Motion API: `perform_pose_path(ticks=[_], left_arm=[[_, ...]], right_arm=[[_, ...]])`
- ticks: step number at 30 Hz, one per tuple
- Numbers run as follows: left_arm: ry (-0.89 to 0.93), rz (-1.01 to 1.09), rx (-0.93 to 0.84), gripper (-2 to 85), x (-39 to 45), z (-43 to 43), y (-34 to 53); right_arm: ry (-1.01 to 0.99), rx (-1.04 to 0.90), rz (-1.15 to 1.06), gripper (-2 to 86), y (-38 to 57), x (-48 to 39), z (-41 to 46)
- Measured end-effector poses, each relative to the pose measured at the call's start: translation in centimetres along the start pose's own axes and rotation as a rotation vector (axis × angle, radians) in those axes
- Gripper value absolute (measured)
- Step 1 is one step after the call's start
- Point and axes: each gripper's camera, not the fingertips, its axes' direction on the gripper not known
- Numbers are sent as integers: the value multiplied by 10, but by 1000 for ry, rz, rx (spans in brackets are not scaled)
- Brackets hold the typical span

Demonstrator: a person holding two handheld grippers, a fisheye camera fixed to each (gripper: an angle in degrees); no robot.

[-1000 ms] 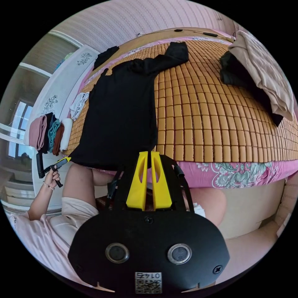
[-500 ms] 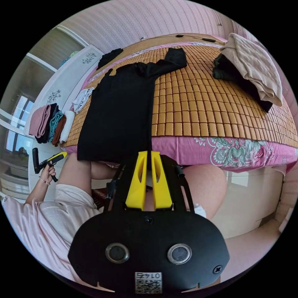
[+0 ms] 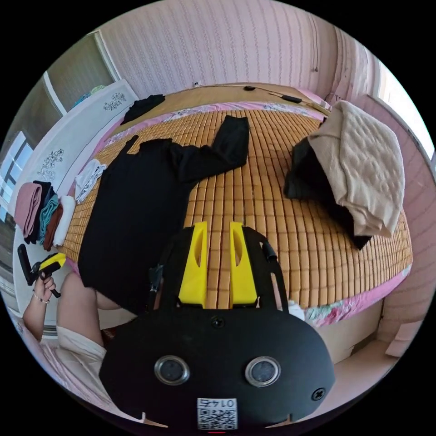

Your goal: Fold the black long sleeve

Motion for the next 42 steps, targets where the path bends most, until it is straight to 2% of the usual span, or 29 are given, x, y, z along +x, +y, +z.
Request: perform_pose_path(ticks=[4, 7, 11, 15, 19, 21, 24, 29, 37, 40, 42], left_arm=[[51, 56, 3, 49, -7, 45, -55], [81, 105, -12, 44, -8, 76, -99], [134, 128, -77, 41, -10, 105, -156], [217, 128, -154, 35, -5, 120, -207], [266, 155, -199, 25, 8, 124, -246], [289, 191, -227, 23, 20, 128, -273], [270, 251, -246, 27, 36, 145, -306], [271, 276, -250, 38, 60, 202, -361], [182, 291, -337, 70, 104, 310, -427], [118, 281, -450, 76, 109, 352, -439], [103, 269, -527, 65, 109, 374, -444]], right_arm=[[93, 47, -33, 93, -98, 4, 50], [174, 21, 46, 103, -158, 18, 98], [89, -115, 202, 67, -185, 40, 146], [89, -93, 170, 1, -177, 42, 117], [53, -17, 204, -3, -138, 33, 26], [-20, -48, 212, 3, -100, 15, -34], [-46, -91, 265, 16, -54, 7, -79], [184, -198, 344, 50, -15, 34, -84], [139, -189, 610, 97, 6, 92, -35], [57, -246, 692, 72, 9, 105, -12], [75, -258, 638, 13, 8, 99, -15]])
